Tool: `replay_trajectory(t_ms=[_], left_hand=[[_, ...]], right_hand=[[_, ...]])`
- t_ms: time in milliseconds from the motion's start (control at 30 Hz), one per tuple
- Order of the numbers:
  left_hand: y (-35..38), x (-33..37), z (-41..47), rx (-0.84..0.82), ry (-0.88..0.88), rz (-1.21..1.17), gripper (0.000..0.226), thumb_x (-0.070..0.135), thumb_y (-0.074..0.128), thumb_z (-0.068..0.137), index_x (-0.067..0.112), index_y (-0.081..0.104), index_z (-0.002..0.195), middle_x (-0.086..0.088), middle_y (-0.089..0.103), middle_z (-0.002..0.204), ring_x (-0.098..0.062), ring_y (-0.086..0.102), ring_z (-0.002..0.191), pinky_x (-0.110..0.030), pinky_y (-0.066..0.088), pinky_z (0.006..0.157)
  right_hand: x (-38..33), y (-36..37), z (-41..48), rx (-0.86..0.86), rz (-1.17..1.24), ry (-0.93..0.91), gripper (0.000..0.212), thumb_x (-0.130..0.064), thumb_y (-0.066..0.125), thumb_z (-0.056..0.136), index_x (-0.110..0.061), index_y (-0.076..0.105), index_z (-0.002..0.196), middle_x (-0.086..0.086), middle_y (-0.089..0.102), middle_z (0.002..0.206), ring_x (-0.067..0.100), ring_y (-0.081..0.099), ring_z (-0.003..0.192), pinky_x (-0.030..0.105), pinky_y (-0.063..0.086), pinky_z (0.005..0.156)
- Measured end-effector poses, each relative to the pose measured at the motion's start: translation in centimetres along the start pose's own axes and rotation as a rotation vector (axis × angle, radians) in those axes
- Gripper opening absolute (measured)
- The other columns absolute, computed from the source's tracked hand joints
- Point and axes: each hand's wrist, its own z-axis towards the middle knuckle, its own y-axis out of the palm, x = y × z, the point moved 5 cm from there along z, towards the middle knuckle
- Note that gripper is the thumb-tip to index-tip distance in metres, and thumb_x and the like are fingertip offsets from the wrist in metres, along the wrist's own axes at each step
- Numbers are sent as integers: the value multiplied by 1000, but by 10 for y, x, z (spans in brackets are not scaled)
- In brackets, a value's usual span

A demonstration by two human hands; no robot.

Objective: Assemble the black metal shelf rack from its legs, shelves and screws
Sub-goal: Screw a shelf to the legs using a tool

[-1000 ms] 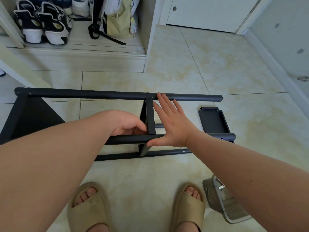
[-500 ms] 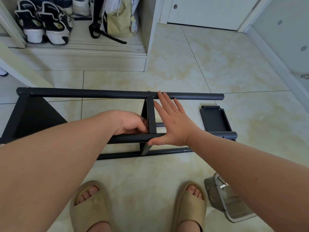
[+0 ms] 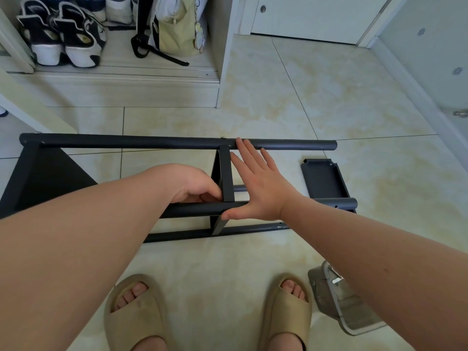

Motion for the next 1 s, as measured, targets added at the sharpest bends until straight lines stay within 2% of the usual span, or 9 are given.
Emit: replay_trajectory(t_ms=[133,233,333,533,667,767,800,900,1000], left_hand=[[2,2,-1,-26,-1,-29,17,3,61,92,3,73,103,-10,76,88,-19,70,78,-29,55,79],[3,4,0,-36,10,-39,14,1,60,92,5,73,95,-10,76,85,-20,70,79,-31,55,84],[2,4,0,-32,16,-31,15,0,60,92,5,74,96,-11,76,89,-22,70,84,-33,54,91],[2,3,1,-46,37,-29,16,-2,58,91,5,73,93,-11,76,86,-21,71,79,-30,55,81],[3,3,2,-47,61,-35,18,-3,57,91,6,72,92,-10,76,85,-21,71,80,-33,55,84],[4,-1,1,-70,44,-52,18,0,55,93,6,72,95,-12,73,93,-25,67,88,-38,51,96],[5,-3,0,-91,16,-55,18,4,55,94,7,72,97,-11,73,93,-23,67,86,-37,52,94],[6,-7,-1,-139,-61,-84,20,14,54,97,11,73,95,-5,73,83,-15,67,69,-28,54,75],[5,-5,0,-103,-51,-33,18,13,57,97,8,73,103,-5,74,83,-15,67,72,-28,54,77]], right_hand=[[0,0,0,-4,-3,-1,134,-98,33,65,-11,-3,162,10,-24,166,20,-27,152,50,-7,125],[-1,0,0,-5,-7,0,134,-98,33,65,-11,-3,162,10,-24,166,21,-27,152,50,-7,125],[-1,0,0,-5,-9,1,134,-97,35,66,-11,-3,162,10,-24,166,20,-27,152,49,-8,125],[-1,0,0,-5,-16,0,134,-97,35,67,-11,-3,162,10,-24,166,21,-26,152,50,-7,125],[-1,-1,0,-4,-3,-3,134,-97,32,66,-11,-3,162,10,-24,166,21,-26,152,50,-8,125],[0,-1,0,0,-3,-4,134,-98,32,65,-11,-2,162,10,-24,166,21,-26,152,50,-8,125],[0,0,0,1,-5,-3,134,-98,31,65,-11,-2,162,10,-24,166,21,-26,152,50,-8,125],[0,-1,0,4,-1,-2,135,-98,30,64,-11,-2,162,10,-24,166,21,-26,152,50,-8,125],[-1,-1,-1,9,7,-4,135,-97,34,64,-11,-1,162,11,-22,167,21,-25,153,50,-8,125]])
